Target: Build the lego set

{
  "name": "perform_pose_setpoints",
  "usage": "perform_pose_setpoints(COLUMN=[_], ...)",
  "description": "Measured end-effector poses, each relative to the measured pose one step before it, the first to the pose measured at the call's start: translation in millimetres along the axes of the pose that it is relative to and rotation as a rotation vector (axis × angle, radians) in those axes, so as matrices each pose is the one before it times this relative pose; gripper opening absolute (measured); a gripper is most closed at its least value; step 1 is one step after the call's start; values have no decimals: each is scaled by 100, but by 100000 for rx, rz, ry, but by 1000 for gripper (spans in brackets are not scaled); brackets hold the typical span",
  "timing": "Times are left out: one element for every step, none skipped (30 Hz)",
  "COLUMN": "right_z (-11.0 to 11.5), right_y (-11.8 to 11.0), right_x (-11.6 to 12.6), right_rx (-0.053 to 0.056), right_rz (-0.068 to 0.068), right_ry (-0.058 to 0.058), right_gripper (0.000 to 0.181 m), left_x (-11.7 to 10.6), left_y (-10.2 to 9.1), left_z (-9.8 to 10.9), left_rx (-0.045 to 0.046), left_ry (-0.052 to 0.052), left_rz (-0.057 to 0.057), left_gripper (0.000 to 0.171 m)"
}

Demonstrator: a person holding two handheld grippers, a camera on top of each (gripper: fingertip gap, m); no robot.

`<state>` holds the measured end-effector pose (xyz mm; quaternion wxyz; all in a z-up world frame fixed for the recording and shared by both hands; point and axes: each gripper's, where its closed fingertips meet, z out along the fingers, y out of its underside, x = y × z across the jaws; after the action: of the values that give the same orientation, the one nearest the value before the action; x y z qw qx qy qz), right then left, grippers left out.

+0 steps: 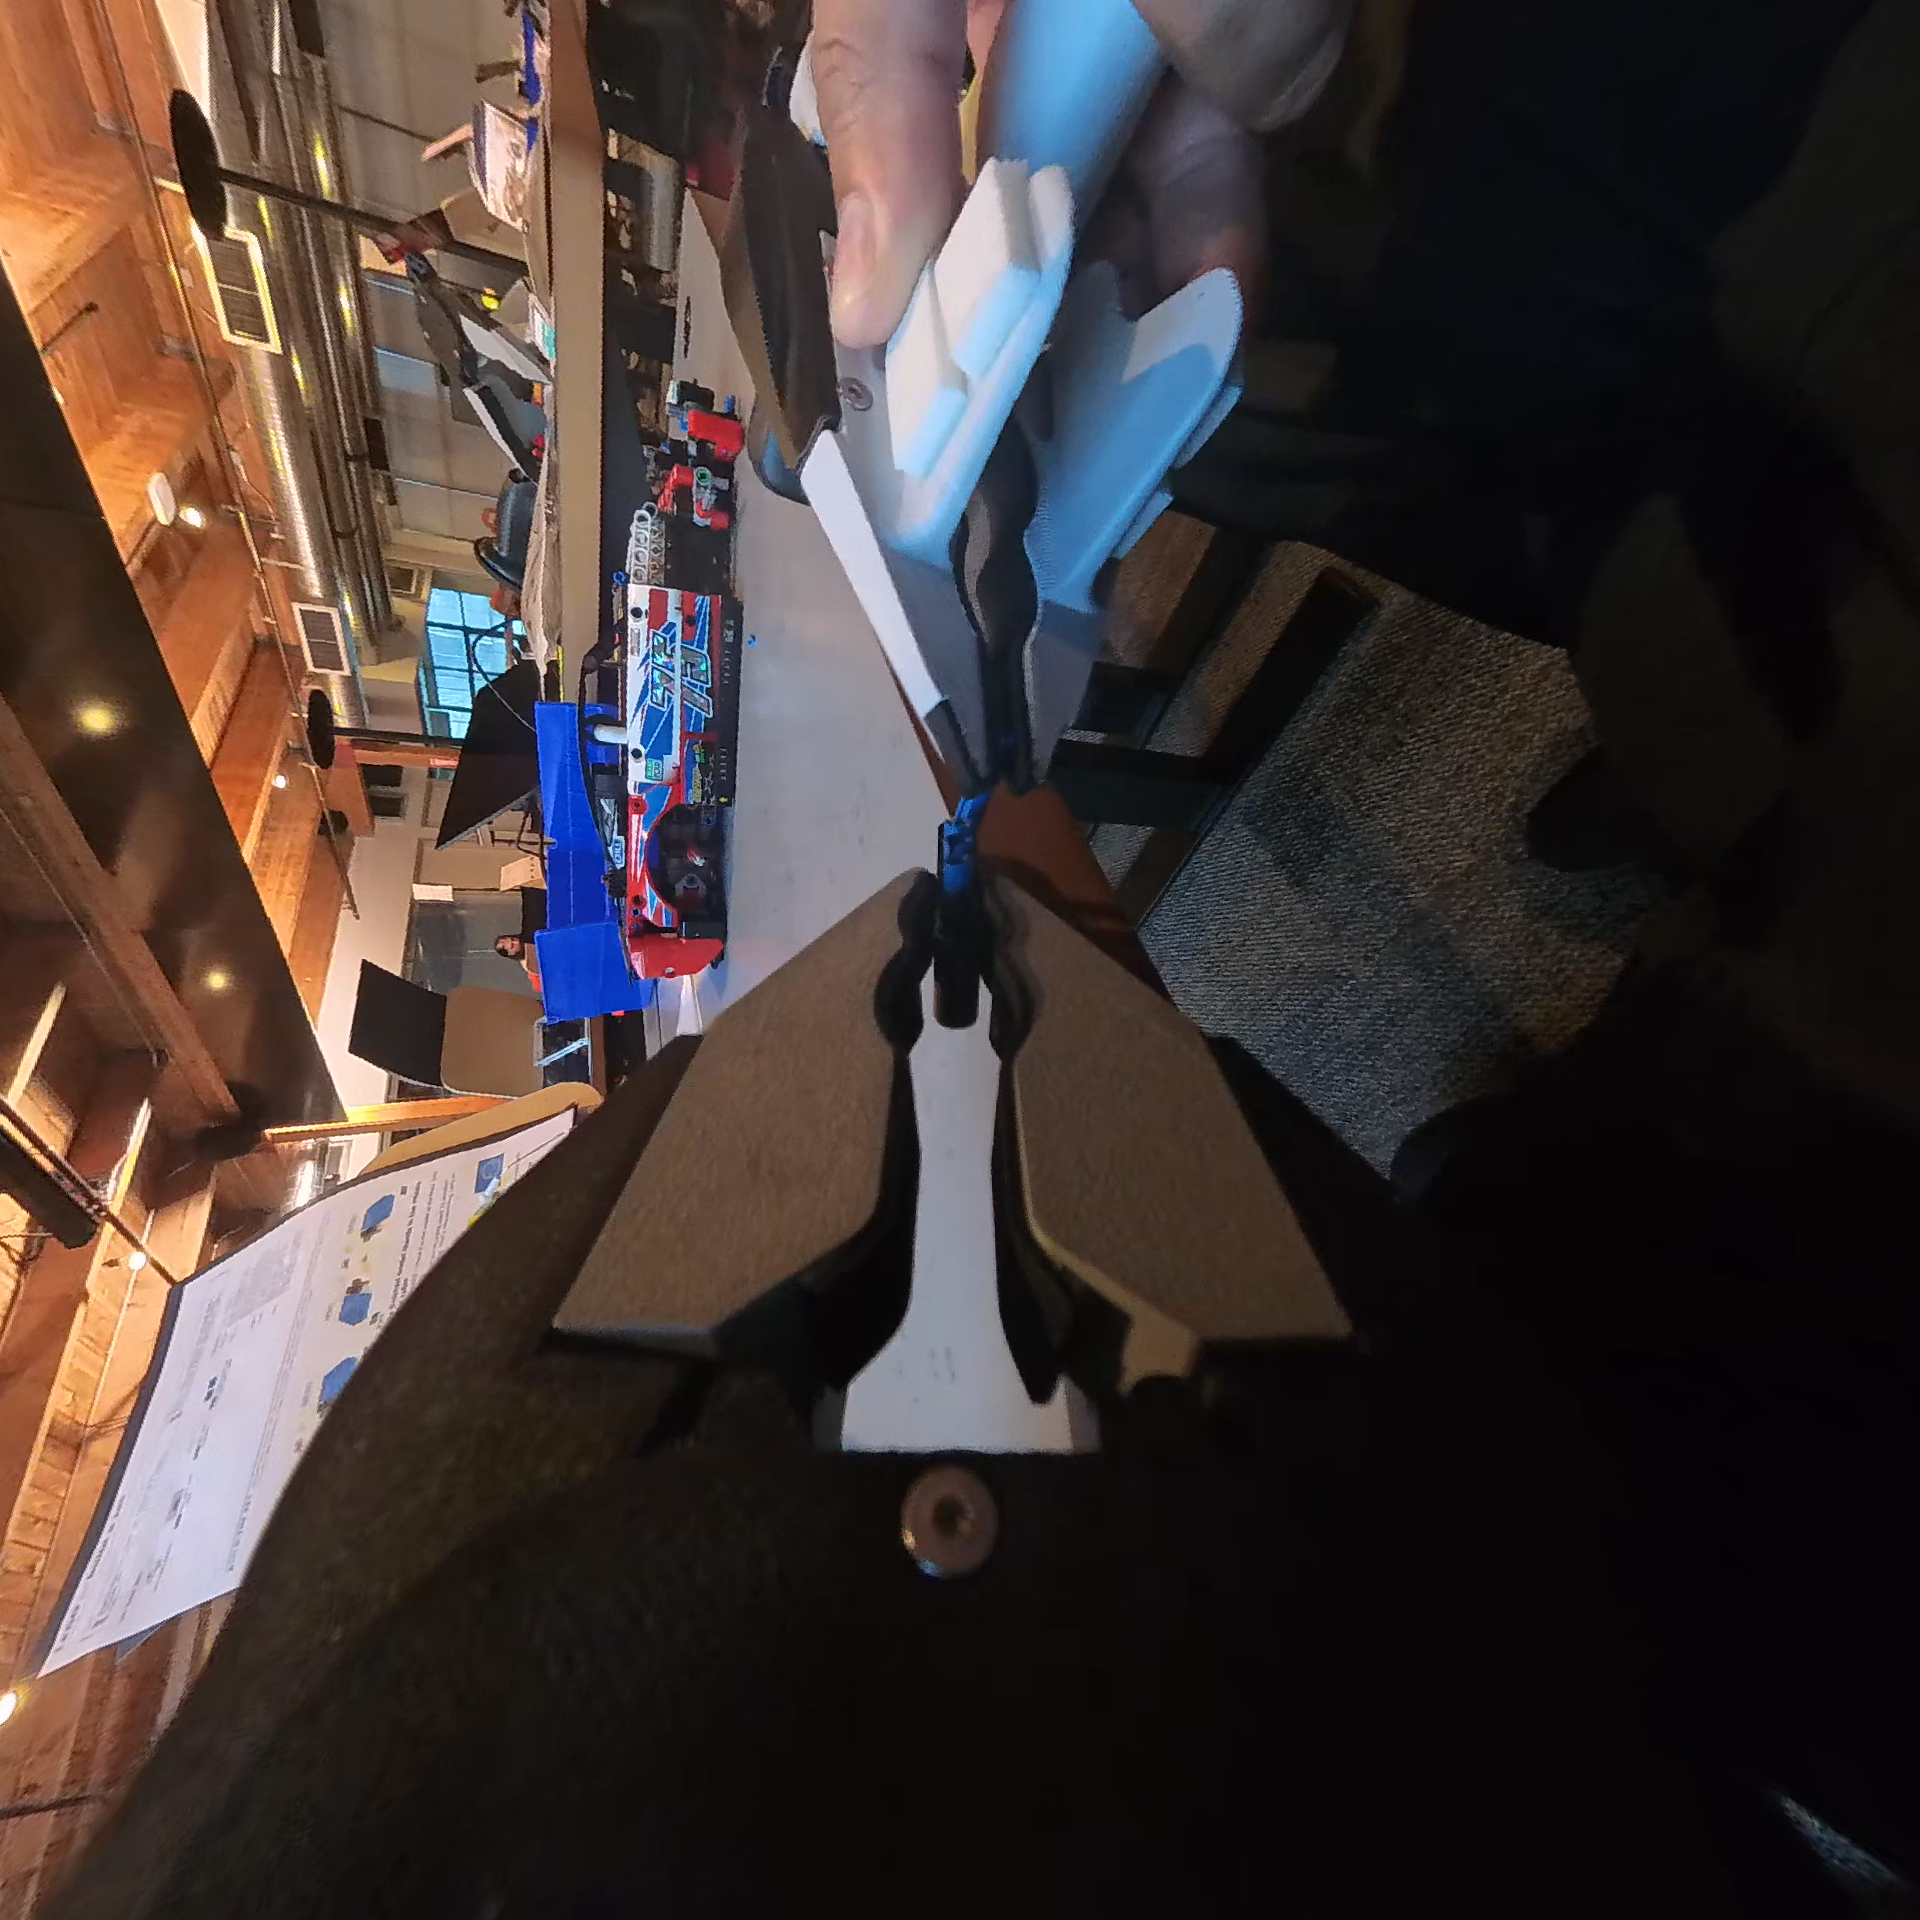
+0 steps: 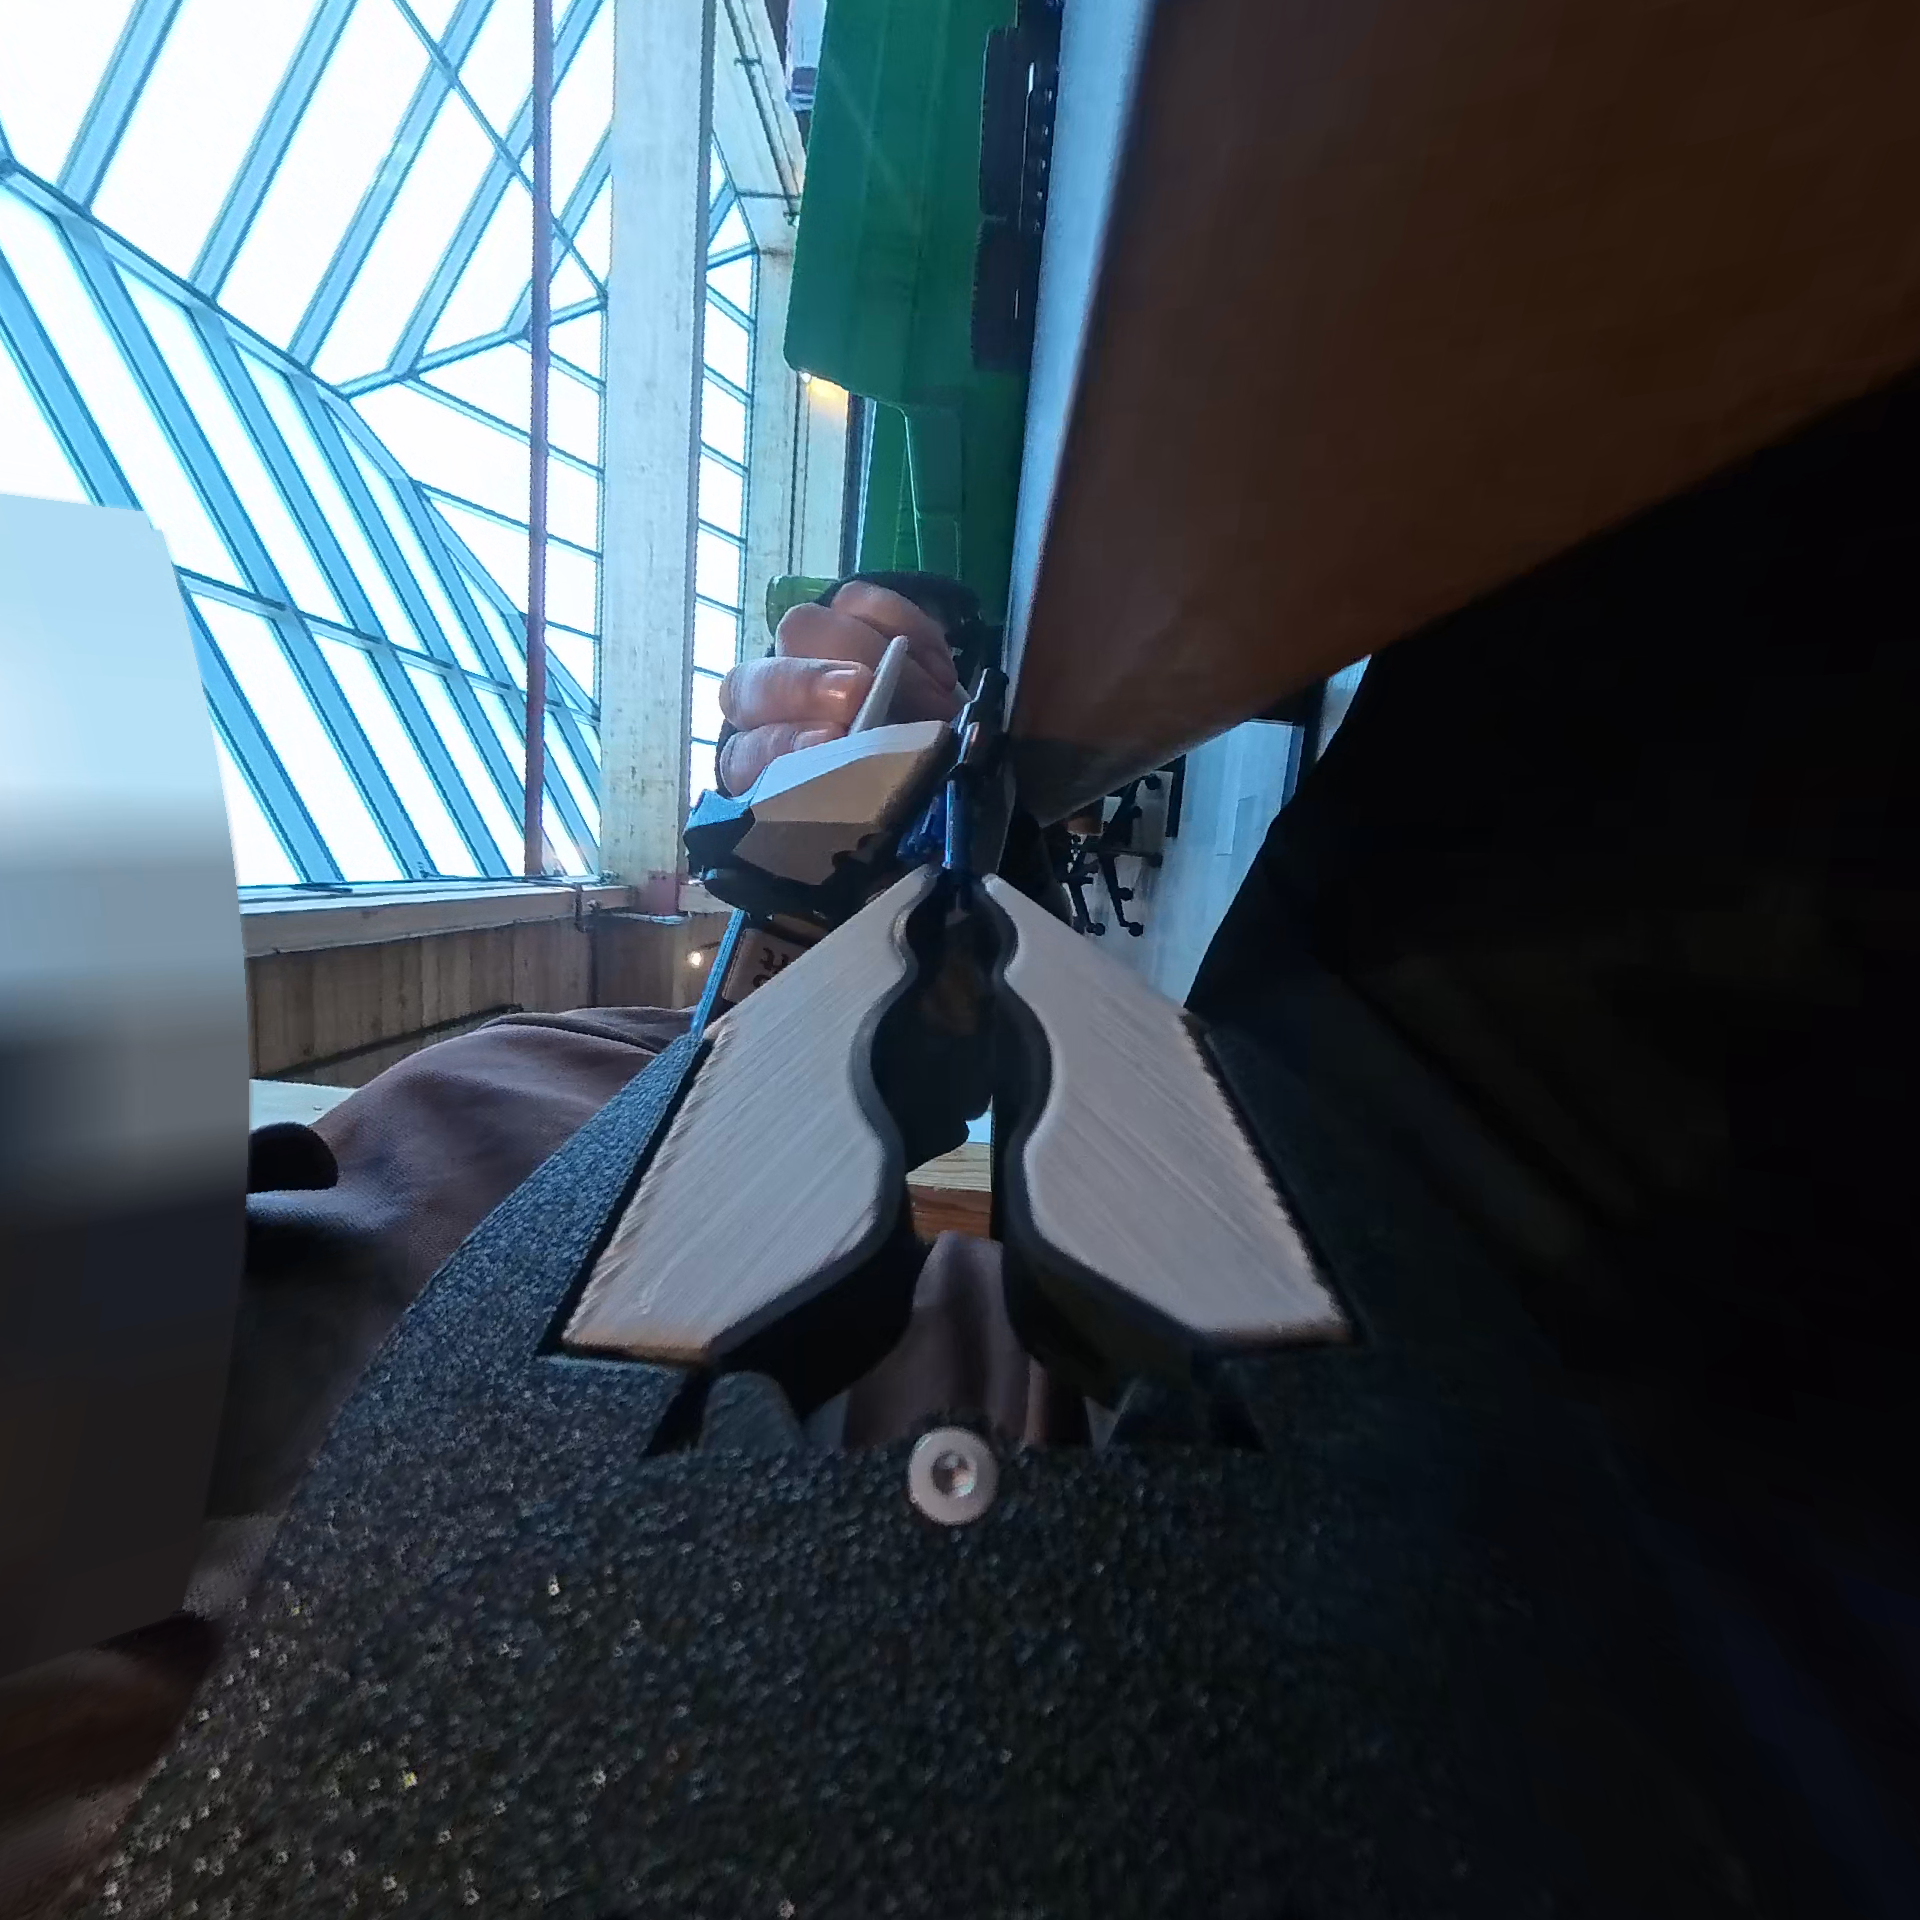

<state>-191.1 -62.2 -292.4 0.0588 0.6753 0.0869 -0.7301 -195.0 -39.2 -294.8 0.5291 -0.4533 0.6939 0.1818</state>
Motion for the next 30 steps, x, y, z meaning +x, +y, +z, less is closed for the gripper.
perform_pose_setpoints(right_z=[-17, -19, -37, -32, -34, -14, -9, -1, 5, -14, -28, -28, -7, -3, 6, -4, 4, -4, 0, 5, 2, 6, 2, 0, 0, 0, 0, 2, 2, 3], right_y=[-16, -43, -44, -47, -28, -5, -2, 3, -8, -12, -48, -42, -12, -4, -9, -2, 0, -1, 7, 1, -10, -1, -7, -13, -1, -3, -5, -6, -7, -7], right_x=[-16, -20, -21, -7, 4, -3, -2, -9, -14, -18, -22, -12, -12, -14, -1, -3, -6, -3, 3, 4, 6, -6, -8, -9, -3, 1, 3, -9, 1, -6], right_rx=[83, 134, 179, 204, 125, 118, 228, 192, -28, -126, 21, 130, 93, 24, 36, 8, -25, -1, 15, -26, -23, -11, 44, 23, 7, 16, 32, 42, 45, 48], right_rz=[207, 287, 425, 815, 1365, 1624, 1283, 601, 136, 27, 80, 176, 285, 355, 318, 250, 211, 186, 81, 71, 115, 125, 59, -9, -14, 11, 56, 64, 24, -9], right_ry=[-143, -207, -346, -554, -841, -984, -793, -401, -107, -38, -83, -109, -148, -203, -213, -179, -161, -138, -86, -85, -117, -133, -101, -61, -32, -58, -91, -105, -54, -50], right_gripper=[2, 2, 2, 2, 2, 2, 2, 2, 2, 2, 2, 2, 2, 2, 2, 2, 2, 2, 2, 2, 2, 2, 2, 2, 2, 2, 2, 2, 2, 2], left_x=[-21, -19, -22, -12, -5, -10, -8, 0, -4, -15, -22, -15, -5, -5, -1, -5, -5, 6, -5, 3, 0, 4, -17, -15, 3, 2, -3, -12, 1, -11], left_y=[10, 14, 7, 6, -3, 0, 4, -5, 5, 13, -2, 4, -1, 12, 4, 5, 11, 0, 9, 4, 4, 9, 9, 6, 4, 3, 7, 3, 9, 3], left_z=[33, 25, 16, 22, 29, 28, 13, 22, 8, 14, 28, 23, 17, 8, 12, 6, 3, 5, -1, 3, 3, -1, 4, -4, 3, 3, -5, 3, -6, -1], left_rx=[-63, -44, -166, -144, -13, -31, 24, 108, 7, -11, 51, 65, 9, 32, 89, 67, 18, 21, 15, -10, -10, 11, 29, 18, -11, -7, 6, -3, -8, -18], left_ry=[-201, -69, 8, -67, -111, -120, -51, 33, 79, 20, -85, -25, 12, 23, 43, 73, 73, 70, 23, -29, -48, -45, -114, -104, -37, -28, -33, -19, -49, -77], left_rz=[144, -64, -248, -99, 164, 225, 83, -55, -159, -183, -174, -149, -163, -127, -151, -163, -157, -134, -67, 32, 32, -10, -47, 7, 13, 45, -28, -62, -104, 4], left_gripper=[5, 5, 6, 6, 6, 6, 5, 5, 6, 5, 5, 5, 6, 5, 5, 5, 5, 5, 5, 5, 5, 5, 5, 5, 5, 5, 5, 5, 5, 5])
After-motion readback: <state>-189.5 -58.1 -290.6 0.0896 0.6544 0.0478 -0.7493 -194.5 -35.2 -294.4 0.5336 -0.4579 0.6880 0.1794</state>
